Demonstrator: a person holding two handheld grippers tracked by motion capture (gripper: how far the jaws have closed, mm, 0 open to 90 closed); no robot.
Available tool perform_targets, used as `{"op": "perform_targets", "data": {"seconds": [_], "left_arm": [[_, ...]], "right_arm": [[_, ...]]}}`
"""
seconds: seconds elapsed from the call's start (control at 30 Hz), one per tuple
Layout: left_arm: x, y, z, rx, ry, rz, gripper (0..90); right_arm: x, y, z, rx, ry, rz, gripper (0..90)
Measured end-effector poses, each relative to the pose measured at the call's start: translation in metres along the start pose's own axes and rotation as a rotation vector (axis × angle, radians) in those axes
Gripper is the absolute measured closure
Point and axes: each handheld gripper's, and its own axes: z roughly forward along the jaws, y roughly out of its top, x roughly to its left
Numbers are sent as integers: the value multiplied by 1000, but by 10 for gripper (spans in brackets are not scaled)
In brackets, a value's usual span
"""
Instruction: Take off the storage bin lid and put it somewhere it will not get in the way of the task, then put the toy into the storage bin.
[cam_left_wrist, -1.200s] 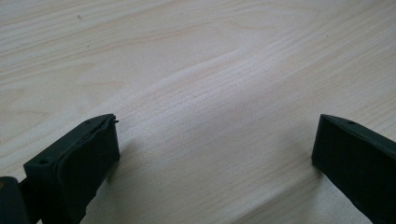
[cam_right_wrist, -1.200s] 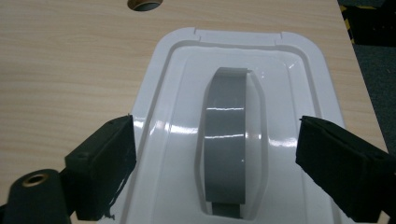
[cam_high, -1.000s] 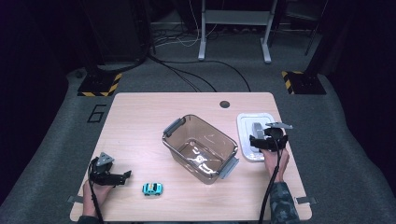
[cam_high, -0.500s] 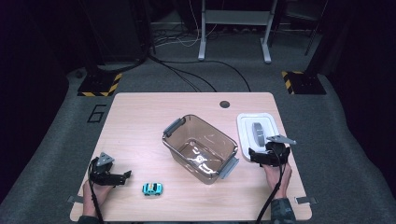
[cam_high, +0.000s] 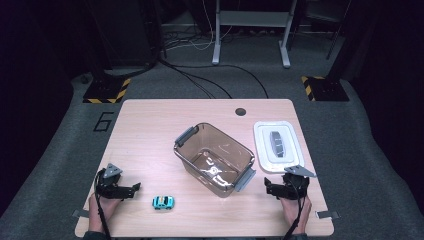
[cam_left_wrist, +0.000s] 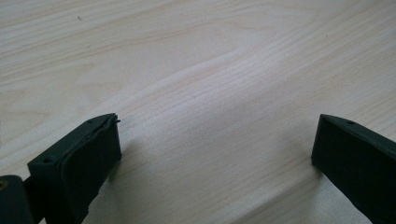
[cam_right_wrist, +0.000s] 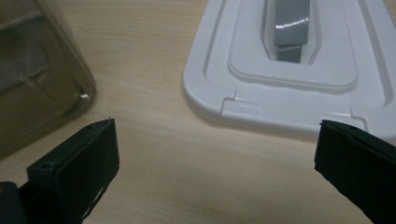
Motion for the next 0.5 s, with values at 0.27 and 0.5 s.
{"op": "perform_targets", "data": {"seconds": [0.27, 0.5], "left_arm": [[0, 0, 0, 4, 13, -10, 8], [-1, 0, 0, 1, 28, -26, 2]], "right_arm": [[8, -22, 0, 37, -43, -27, 0], [10, -29, 4, 48, -59, -42, 0]]}}
